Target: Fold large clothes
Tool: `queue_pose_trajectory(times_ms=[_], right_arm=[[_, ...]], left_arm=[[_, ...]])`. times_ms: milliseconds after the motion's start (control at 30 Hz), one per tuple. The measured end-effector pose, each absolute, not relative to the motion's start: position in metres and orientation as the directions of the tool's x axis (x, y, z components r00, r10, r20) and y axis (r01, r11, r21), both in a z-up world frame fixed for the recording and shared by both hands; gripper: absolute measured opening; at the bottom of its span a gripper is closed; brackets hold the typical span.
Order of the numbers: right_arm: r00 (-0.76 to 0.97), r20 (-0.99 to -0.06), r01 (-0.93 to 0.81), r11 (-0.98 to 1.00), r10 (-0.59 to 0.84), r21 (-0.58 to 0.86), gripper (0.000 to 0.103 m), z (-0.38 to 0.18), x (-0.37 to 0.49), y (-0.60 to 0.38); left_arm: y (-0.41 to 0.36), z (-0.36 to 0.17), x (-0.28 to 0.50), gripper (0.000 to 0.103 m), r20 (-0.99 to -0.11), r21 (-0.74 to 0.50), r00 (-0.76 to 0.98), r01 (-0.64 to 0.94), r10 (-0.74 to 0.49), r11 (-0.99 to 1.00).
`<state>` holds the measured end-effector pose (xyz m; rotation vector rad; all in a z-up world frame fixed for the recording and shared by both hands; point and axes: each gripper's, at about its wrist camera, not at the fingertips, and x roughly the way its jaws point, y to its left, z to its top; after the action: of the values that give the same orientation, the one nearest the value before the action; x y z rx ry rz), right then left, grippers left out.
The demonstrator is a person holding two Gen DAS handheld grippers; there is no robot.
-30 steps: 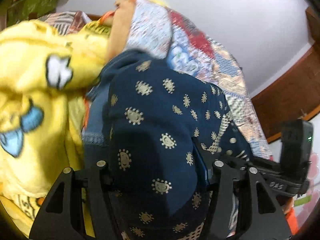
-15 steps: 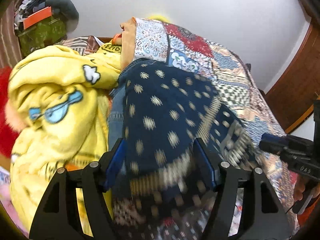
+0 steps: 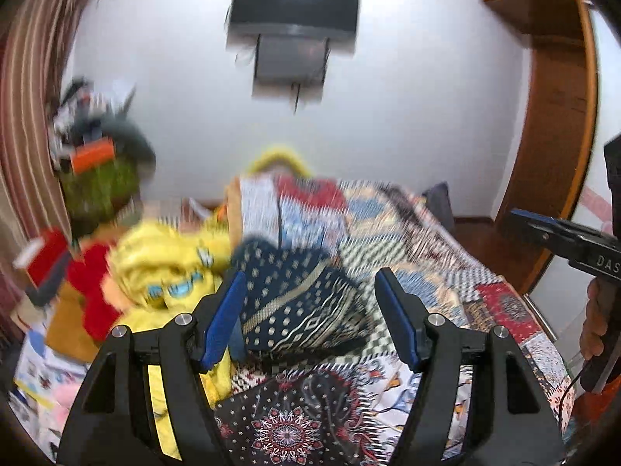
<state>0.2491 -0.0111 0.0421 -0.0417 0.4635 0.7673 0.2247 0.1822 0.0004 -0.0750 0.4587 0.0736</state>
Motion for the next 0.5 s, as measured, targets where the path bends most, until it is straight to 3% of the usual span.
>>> queue_pose_trajectory(times_ms=[200, 433, 500], right_arm=[[0.695, -0.245, -0.683, 0.727, 0.676, 0.07, 0.029, 0.067, 0.178, -0.032], [0.732, -0.19, -0.661, 0.75, 0.655, 0.039, 0.029, 0.062, 0.138, -0.04], [0.754, -0.184, -0.639, 0.769, 0.63, 0.011, 0.038, 0.058, 0.133, -0.04]], left_arm=[[0.132, 0.038, 0.152, 0.067, -0.271, 0.01, 0.959, -0.087, 0.087, 0.996], [0.102, 0.045, 0.097, 0.067, -0.136, 0.048, 0.979, -0.146, 0.151, 0.988], [0.097, 0.043, 0.088, 0.068, -0.118, 0.044, 0.982, -0.144, 0.149, 0.989]])
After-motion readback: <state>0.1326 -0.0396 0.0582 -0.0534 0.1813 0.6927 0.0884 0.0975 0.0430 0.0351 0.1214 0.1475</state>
